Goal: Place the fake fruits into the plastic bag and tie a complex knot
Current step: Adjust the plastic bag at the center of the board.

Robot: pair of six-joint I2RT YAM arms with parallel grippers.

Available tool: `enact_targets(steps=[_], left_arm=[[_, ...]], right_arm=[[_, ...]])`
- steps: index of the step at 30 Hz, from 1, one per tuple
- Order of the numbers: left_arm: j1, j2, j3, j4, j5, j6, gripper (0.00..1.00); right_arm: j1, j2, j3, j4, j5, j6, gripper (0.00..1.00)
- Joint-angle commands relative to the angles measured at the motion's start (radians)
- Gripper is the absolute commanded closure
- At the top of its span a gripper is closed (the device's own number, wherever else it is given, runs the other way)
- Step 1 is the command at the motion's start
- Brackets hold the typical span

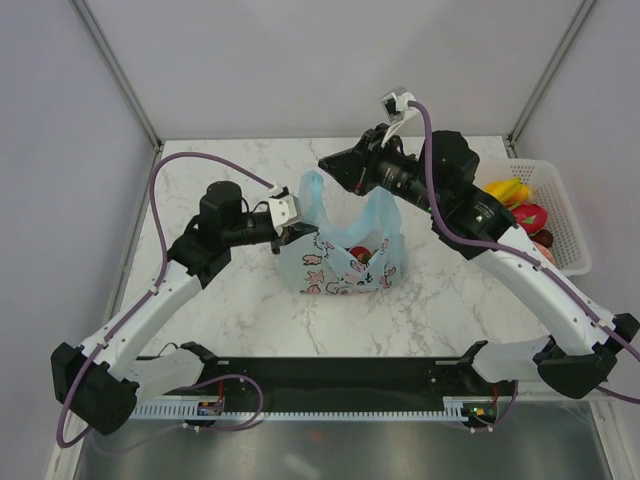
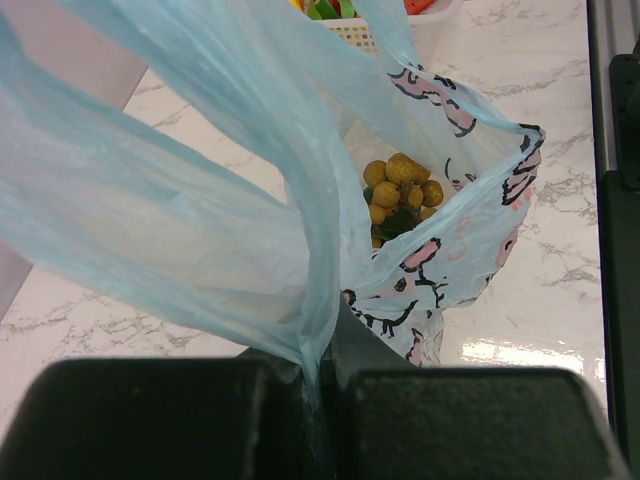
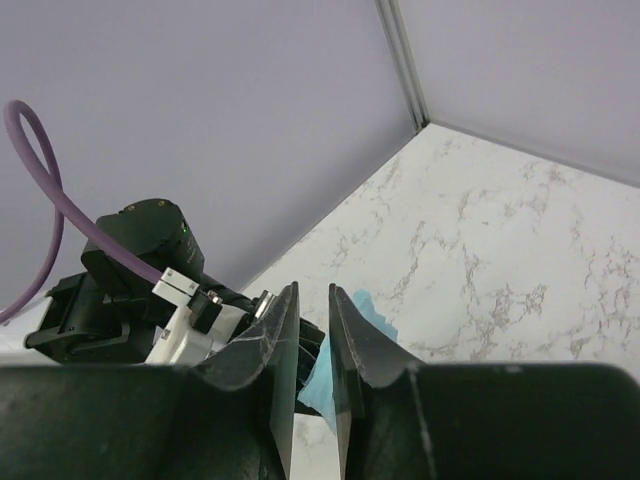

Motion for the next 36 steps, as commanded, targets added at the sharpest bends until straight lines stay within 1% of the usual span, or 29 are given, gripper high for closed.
enact_targets(steps=[1, 2, 3, 4, 5, 7, 8, 9, 11, 14, 19, 25, 27, 28, 31, 32, 33, 34, 35, 36], left_arm=[[-0.003, -0.006, 0.001, 0.006, 0.013, 0.032, 0.98], [-0.003, -0.007, 0.001, 0.007, 0.011, 0.034, 0.98], [-0.003, -0.009, 0.001, 0.006, 0.011, 0.032, 0.98], [-0.003, -0.009, 0.001, 0.006, 0.011, 0.032, 0.98], [-0.003, -0.007, 0.003, 0.006, 0.011, 0.031, 0.98], [-0.003, -0.012, 0.001, 0.006, 0.009, 0.031, 0.98], [-0.003, -0.012, 0.003, 0.007, 0.008, 0.029, 0.98], [-0.003, -0.015, 0.001, 0.006, 0.012, 0.029, 0.98], [-0.003, -0.018, 0.001, 0.006, 0.016, 0.028, 0.98], [-0.003, -0.022, 0.003, 0.009, 0.032, 0.023, 0.98], [-0.003, -0.025, 0.000, 0.012, 0.040, 0.023, 0.98], [-0.003, -0.029, -0.002, 0.024, 0.052, 0.020, 0.98], [-0.003, -0.027, -0.004, 0.027, 0.057, 0.017, 0.98], [-0.003, -0.029, -0.005, 0.029, 0.060, 0.019, 0.98], [-0.003, -0.032, -0.007, 0.032, 0.066, 0.017, 0.98], [-0.003, -0.032, -0.007, 0.035, 0.069, 0.017, 0.98], [-0.003, -0.032, -0.008, 0.034, 0.068, 0.019, 0.98], [-0.003, -0.033, -0.008, 0.034, 0.066, 0.017, 0.98], [-0.003, -0.033, -0.008, 0.037, 0.068, 0.017, 0.98], [-0.003, -0.032, -0.010, 0.035, 0.066, 0.017, 0.98]], right_arm=[[-0.001, -0.020, -0.005, 0.074, 0.019, -0.018, 0.74], [-0.001, -0.012, 0.003, 0.068, -0.010, -0.024, 0.66], [-0.001, -0.009, 0.007, 0.060, -0.024, -0.033, 0.50], [-0.001, -0.006, 0.012, 0.044, -0.036, -0.050, 0.43], [-0.001, -0.004, 0.013, 0.039, -0.056, -0.065, 0.28], [-0.001, -0.001, 0.012, 0.016, -0.065, -0.101, 0.18], [-0.001, -0.003, 0.007, 0.008, -0.067, -0.151, 0.11], [-0.003, -0.004, 0.004, 0.004, -0.077, -0.179, 0.08], [-0.003, -0.003, -0.008, -0.015, -0.074, -0.249, 0.05], [-0.010, 0.022, -0.002, -0.032, -0.100, -0.282, 0.05], [-0.015, 0.069, 0.012, -0.032, -0.218, -0.282, 0.06], [-0.017, 0.106, -0.009, 0.012, -0.248, -0.237, 0.07], [-0.015, 0.108, -0.034, 0.040, -0.252, -0.222, 0.10], [-0.017, 0.105, -0.054, 0.080, -0.258, -0.205, 0.11], [-0.017, 0.101, -0.069, 0.131, -0.280, -0.187, 0.26], [-0.017, 0.104, -0.069, 0.137, -0.281, -0.182, 0.41], [-0.015, 0.105, -0.069, 0.140, -0.277, -0.177, 0.51], [-0.013, 0.106, -0.066, 0.145, -0.262, -0.174, 0.62], [-0.016, 0.103, -0.068, 0.146, -0.249, -0.173, 0.80], [-0.017, 0.101, -0.069, 0.149, -0.237, -0.165, 0.85]])
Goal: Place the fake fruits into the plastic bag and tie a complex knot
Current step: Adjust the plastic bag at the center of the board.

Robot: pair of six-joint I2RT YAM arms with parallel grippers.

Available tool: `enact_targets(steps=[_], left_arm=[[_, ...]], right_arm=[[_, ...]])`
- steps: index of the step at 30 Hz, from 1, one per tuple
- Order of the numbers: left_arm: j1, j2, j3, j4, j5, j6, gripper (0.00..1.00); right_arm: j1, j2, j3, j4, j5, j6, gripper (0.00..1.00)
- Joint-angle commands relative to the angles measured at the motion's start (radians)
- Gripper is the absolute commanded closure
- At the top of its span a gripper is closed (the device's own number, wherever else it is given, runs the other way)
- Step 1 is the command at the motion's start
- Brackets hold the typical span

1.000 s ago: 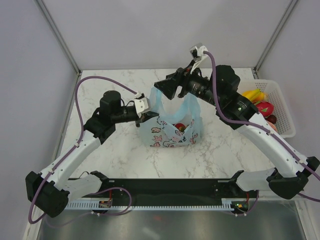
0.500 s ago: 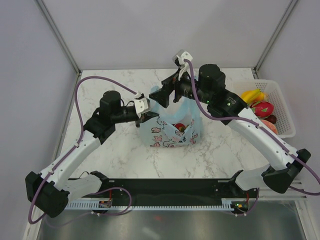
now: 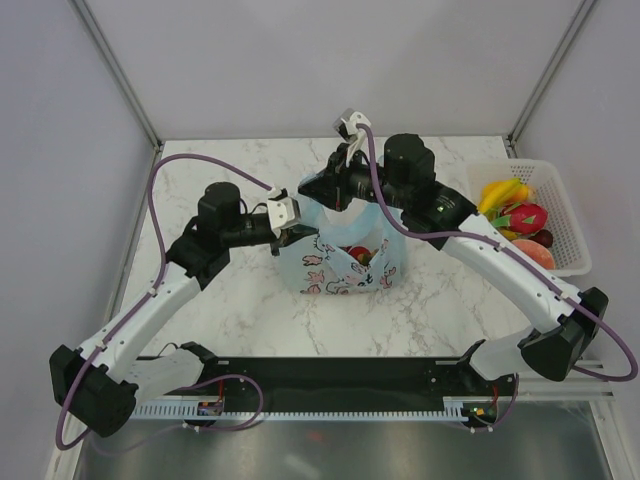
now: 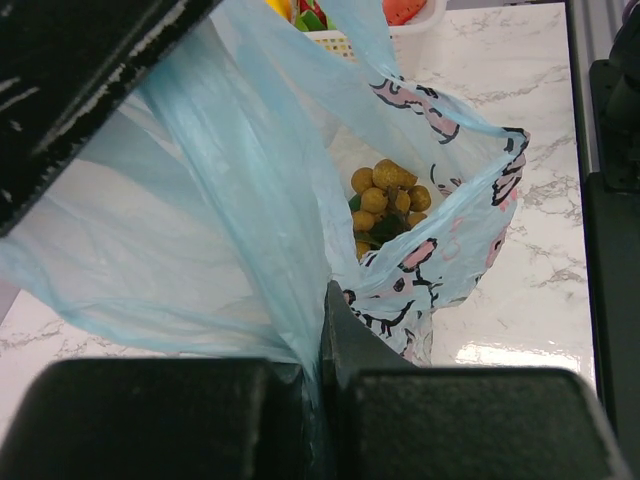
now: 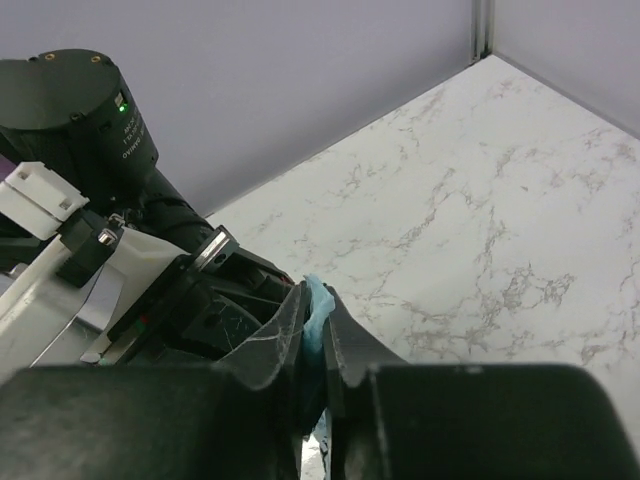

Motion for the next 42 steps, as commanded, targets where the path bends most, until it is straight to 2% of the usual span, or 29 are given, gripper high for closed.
enact_targets(steps=[1, 4, 11, 15, 25, 29, 32, 33, 40, 42], left_arm=[[-0.003, -0.019, -0.006, 0.034, 0.031, 0.018, 0.98], [-0.003, -0.016, -0.006, 0.034, 0.022, 0.019, 0.98], [-0.003, -0.014, -0.006, 0.034, -0.009, 0.007, 0.95], [-0.003, 0.003, 0.005, 0.034, -0.021, -0.024, 0.66], [-0.001, -0.009, 0.003, 0.089, -0.006, -0.094, 0.49], [0.002, -0.023, 0.005, 0.093, -0.069, -0.124, 0.39], [0.004, -0.045, -0.001, 0.100, -0.115, -0.156, 0.20], [0.005, -0.057, -0.004, 0.111, -0.124, -0.174, 0.01], [0.011, -0.143, -0.047, 0.146, -0.227, -0.252, 0.00], [0.011, -0.173, -0.085, 0.206, -0.267, -0.295, 0.00]], right_arm=[[-0.004, -0.015, -0.005, 0.097, 0.039, 0.030, 0.87], [-0.003, -0.041, -0.014, 0.106, 0.135, 0.048, 0.99], [-0.004, -0.081, -0.015, 0.060, 0.234, 0.053, 1.00], [-0.003, -0.078, -0.018, 0.054, 0.222, 0.056, 1.00], [-0.003, -0.067, -0.025, 0.078, 0.151, 0.048, 1.00], [-0.004, -0.072, -0.028, 0.077, 0.150, 0.039, 1.00], [-0.004, -0.075, -0.030, 0.078, 0.148, 0.039, 1.00], [-0.004, -0.075, -0.031, 0.077, 0.146, 0.041, 1.00], [-0.003, -0.080, -0.037, 0.074, 0.156, 0.038, 1.00], [-0.004, -0.080, -0.038, 0.072, 0.162, 0.036, 1.00]])
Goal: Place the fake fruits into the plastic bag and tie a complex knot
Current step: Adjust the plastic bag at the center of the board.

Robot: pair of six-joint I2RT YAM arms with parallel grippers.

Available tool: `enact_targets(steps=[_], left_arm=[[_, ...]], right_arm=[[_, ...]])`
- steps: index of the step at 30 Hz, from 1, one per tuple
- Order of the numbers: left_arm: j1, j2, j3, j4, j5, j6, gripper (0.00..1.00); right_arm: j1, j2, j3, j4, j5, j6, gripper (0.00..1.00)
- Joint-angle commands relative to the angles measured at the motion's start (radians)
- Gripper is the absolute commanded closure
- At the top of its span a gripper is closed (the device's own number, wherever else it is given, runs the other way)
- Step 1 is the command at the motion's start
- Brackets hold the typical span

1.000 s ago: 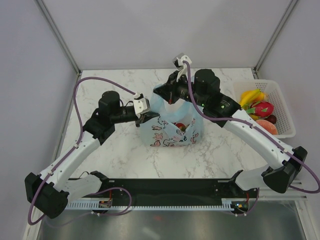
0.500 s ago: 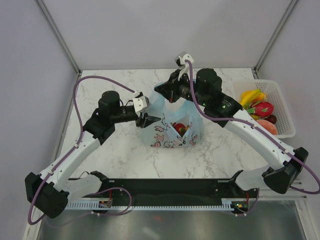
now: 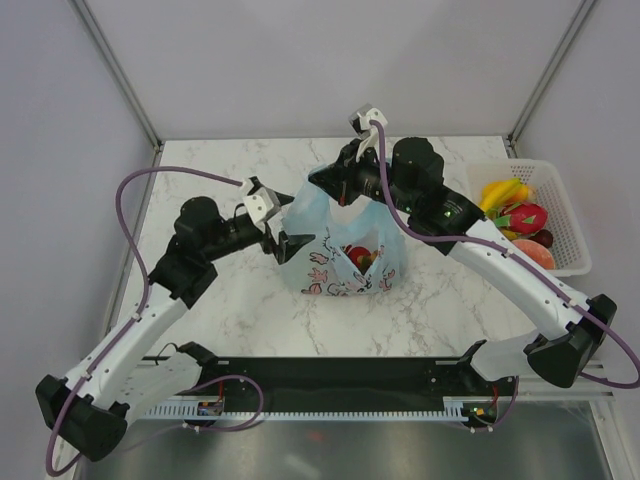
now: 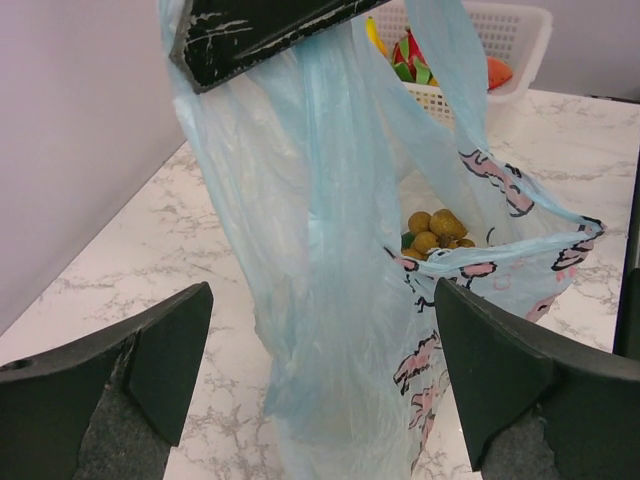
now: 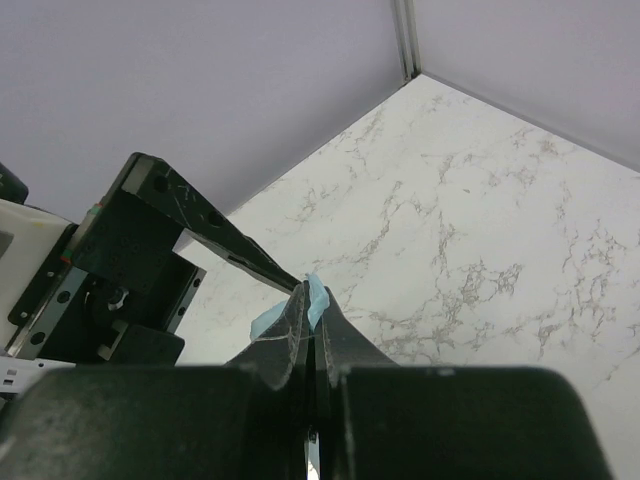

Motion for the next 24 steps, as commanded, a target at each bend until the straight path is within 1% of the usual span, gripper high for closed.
enact_targets(steps=[1, 3, 6, 10, 12, 16, 19, 20, 21, 24], left_arm=[[0.006, -0.065, -0.049, 0.111, -0.090, -0.099, 0.00], [0.006, -0.097, -0.079, 0.143, -0.131, -0.136, 0.00], [0.004, -0.088, -0.064, 0.124, -0.162, -0.195, 0.00], [0.004, -0.024, 0.031, 0.021, -0.108, -0.206, 0.00], [0.004, 0.004, 0.046, 0.015, -0.096, -0.222, 0.00], [0.006, 0.050, 0.053, 0.038, -0.079, -0.229, 0.00], [0.006, 0.088, 0.050, 0.100, 0.005, -0.231, 0.00], [0.004, 0.096, 0.048, 0.116, 0.054, -0.267, 0.00], [0.004, 0.104, 0.043, 0.139, 0.069, -0.277, 0.00], [0.004, 0.119, 0.022, 0.218, 0.077, -0.317, 0.00]], right_arm=[[-0.004, -0.035, 0.000, 0.043, -0.004, -0.010, 1.00], [-0.004, -0.035, 0.000, 0.042, -0.007, -0.010, 1.00], [-0.004, -0.037, 0.003, 0.039, -0.007, -0.010, 1.00], [-0.004, -0.040, 0.006, 0.037, -0.007, -0.010, 1.00], [-0.003, -0.041, 0.005, 0.035, -0.010, -0.010, 1.00], [-0.004, -0.040, 0.006, 0.037, -0.010, -0.004, 1.00], [-0.003, -0.040, 0.008, 0.034, -0.001, 0.001, 1.00], [-0.003, -0.038, 0.008, 0.035, 0.002, 0.005, 1.00], [-0.003, -0.037, 0.011, 0.031, 0.007, 0.005, 1.00], [-0.003, -0.035, 0.011, 0.031, 0.005, 0.005, 1.00]])
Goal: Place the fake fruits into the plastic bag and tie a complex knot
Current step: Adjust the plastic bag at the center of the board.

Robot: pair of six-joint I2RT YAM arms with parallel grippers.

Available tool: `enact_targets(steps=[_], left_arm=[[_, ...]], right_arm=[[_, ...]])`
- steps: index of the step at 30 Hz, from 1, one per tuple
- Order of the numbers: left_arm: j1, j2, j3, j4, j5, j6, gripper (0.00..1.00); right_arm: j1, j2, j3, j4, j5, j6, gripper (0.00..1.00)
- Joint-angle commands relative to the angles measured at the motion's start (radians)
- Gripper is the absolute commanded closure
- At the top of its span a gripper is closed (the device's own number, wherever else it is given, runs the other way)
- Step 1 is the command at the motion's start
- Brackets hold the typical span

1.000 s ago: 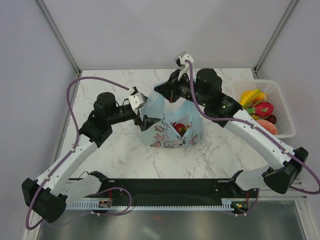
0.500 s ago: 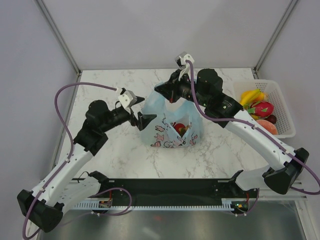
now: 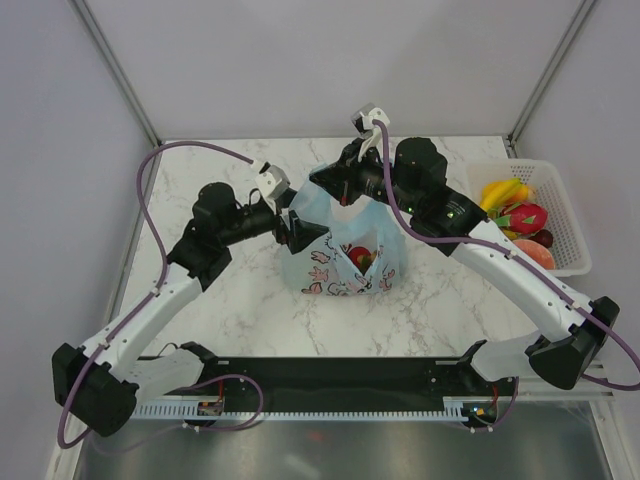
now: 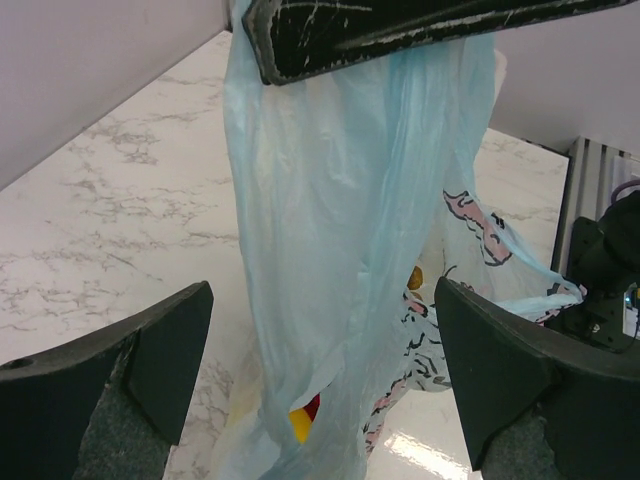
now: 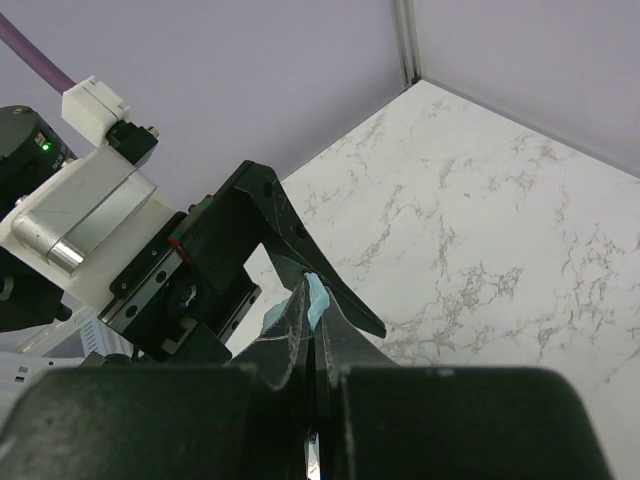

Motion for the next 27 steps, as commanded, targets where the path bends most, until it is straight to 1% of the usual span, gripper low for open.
enact_targets(steps=[1, 4, 9, 11, 13, 19, 23, 25, 26, 27], left_arm=[[0.002, 0.004, -0.007, 0.144, 0.068, -0.082, 0.00], [-0.001, 0.000, -0.041, 0.214, 0.046, -0.107, 0.00], [-0.016, -0.027, -0.117, 0.361, -0.074, -0.183, 0.03], [-0.019, -0.032, -0.148, 0.385, -0.124, -0.212, 0.04], [-0.028, -0.035, -0.168, 0.408, -0.135, -0.223, 0.04], [-0.105, -0.019, -0.171, 0.409, -0.261, -0.196, 0.07], [-0.128, -0.024, -0.179, 0.434, -0.319, -0.199, 0.09], [-0.149, -0.023, -0.179, 0.435, -0.349, -0.197, 0.11], [-0.157, -0.018, -0.179, 0.435, -0.385, -0.196, 0.12], [-0.168, -0.015, -0.177, 0.435, -0.401, -0.194, 0.15]], right_arm=[[-0.003, -0.024, 0.010, 0.032, 0.009, 0.006, 1.00], [-0.003, -0.021, 0.009, 0.032, 0.020, 0.006, 1.00], [-0.004, -0.016, 0.010, 0.035, 0.048, 0.022, 1.00], [-0.004, -0.014, 0.009, 0.037, 0.066, 0.032, 1.00], [-0.001, -0.011, 0.010, 0.038, 0.074, 0.035, 1.00], [-0.003, -0.008, 0.007, 0.042, 0.098, 0.044, 1.00], [-0.001, -0.008, 0.001, 0.042, 0.114, 0.049, 1.00], [-0.003, -0.005, -0.002, 0.042, 0.129, 0.053, 1.00], [-0.003, -0.007, -0.005, 0.042, 0.132, 0.055, 1.00], [-0.003, -0.005, -0.005, 0.042, 0.134, 0.055, 1.00]])
